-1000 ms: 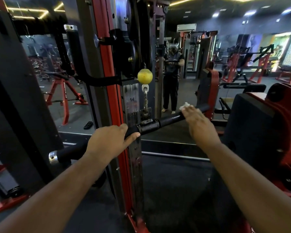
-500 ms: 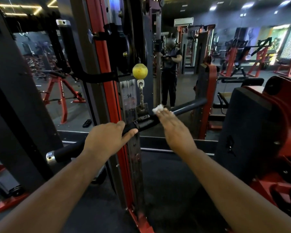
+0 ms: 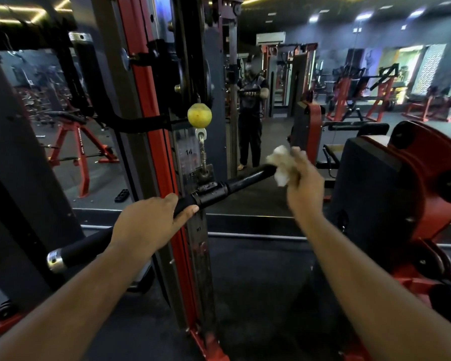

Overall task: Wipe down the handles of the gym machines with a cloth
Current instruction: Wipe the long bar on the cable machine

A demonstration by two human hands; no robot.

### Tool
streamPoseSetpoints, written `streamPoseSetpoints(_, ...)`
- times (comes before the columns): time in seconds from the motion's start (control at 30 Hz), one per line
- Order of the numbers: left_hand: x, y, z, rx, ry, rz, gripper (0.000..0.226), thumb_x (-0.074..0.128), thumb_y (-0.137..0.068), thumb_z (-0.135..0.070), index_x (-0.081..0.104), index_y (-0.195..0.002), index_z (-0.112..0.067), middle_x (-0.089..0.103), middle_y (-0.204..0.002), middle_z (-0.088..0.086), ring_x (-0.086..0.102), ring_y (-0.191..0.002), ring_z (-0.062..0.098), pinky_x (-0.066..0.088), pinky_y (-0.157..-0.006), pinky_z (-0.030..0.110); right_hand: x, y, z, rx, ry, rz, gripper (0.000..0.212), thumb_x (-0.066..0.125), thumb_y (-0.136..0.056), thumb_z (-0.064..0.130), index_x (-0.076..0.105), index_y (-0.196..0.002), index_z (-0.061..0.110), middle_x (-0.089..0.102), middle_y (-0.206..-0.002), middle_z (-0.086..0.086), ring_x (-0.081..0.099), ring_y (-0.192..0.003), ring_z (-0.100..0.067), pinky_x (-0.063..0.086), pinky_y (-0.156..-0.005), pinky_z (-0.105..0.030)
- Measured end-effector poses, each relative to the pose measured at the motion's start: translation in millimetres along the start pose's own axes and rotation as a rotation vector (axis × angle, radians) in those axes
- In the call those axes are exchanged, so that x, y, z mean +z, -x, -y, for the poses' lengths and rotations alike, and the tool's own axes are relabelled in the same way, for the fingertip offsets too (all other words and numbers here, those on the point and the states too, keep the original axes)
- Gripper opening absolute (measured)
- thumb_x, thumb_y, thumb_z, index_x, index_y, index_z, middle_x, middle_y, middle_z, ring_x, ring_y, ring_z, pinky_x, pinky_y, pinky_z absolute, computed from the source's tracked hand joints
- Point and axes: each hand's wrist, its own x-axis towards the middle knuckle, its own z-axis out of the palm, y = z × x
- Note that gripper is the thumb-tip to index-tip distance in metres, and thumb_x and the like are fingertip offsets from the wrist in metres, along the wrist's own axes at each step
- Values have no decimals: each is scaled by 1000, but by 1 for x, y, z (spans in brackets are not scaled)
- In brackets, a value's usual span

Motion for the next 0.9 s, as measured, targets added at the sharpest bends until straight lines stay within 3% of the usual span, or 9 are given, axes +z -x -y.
streamPoseSetpoints(0.07,-1,1,0,-2,5,3,68,0,-88,-80,43,-97,-29,53,-67,-8,55,-61,10,43,-51,29,-8,-36,-25,80,163,28,55,59,-98,9,46,-149,24,57,-138,-1,58,-123,-7,49,-105,-24)
streamPoseSetpoints(0.13,-1,1,-2,1,13,0,68,-1,-88,-80,43,-96,-29,53,-65,-7,53,-57,8,43,-50,29,-4,-49,-32,98,299,122,57,65,-94,4,48,-147,18,58,-141,-9,58,-129,-27,47,-110,-43)
streamPoseSetpoints(0.33,-2,0,-2,-8,-9,-4,65,5,-92,-78,46,-97,-27,53,-64,-8,51,-54,6,43,-47,27,32,1,2,-27,269,295,57,48,-101,3,40,-154,21,33,-164,-3,35,-149,-22,35,-121,-46)
streamPoseSetpoints(0.4,-1,0,0,-13,-19,-8,65,6,-94,-77,47,-98,-27,53,-64,-8,51,-55,6,43,-47,27,34,18,12,-55,129,364,57,49,-99,-2,45,-152,21,38,-161,-1,35,-148,-14,30,-123,-36)
streamPoseSetpoints(0.5,0,1,-1,-19,-18,-23,64,7,-93,-78,46,-98,-27,52,-63,-8,51,-55,7,40,-47,27,14,16,16,22,-43,352,47,54,-101,6,56,-143,28,65,-131,4,63,-115,-1,52,-97,-19)
streamPoseSetpoints(0.57,1,1,-3,-27,-12,-20,63,8,-93,-78,45,-97,-28,51,-63,-8,49,-55,7,37,-46,27,-2,-11,7,138,-49,174,37,58,-100,13,61,-135,27,65,-109,12,65,-92,2,52,-76,-15)
streamPoseSetpoints(0.67,2,-1,-5,-35,-5,4,63,7,-93,-79,44,-98,-28,51,-64,-8,51,-57,9,38,-48,29,-16,-56,-16,175,165,-79,33,56,-102,14,60,-133,23,68,-113,1,67,-100,-14,57,-90,-33)
streamPoseSetpoints(0.73,2,-2,-6,-35,7,12,62,6,-93,-79,43,-98,-29,51,-65,-8,51,-58,8,38,-48,29,-6,-64,-20,104,302,-23,36,50,-103,8,58,-135,20,65,-124,-7,66,-109,-23,57,-95,-44)
streamPoseSetpoints(0.9,0,-3,-8,-15,5,-19,63,5,-93,-78,43,-95,-28,51,-64,-8,51,-56,6,42,-48,28,36,-24,4,36,243,145,40,45,-104,9,55,-141,22,56,-143,-4,61,-122,-21,49,-102,-30)
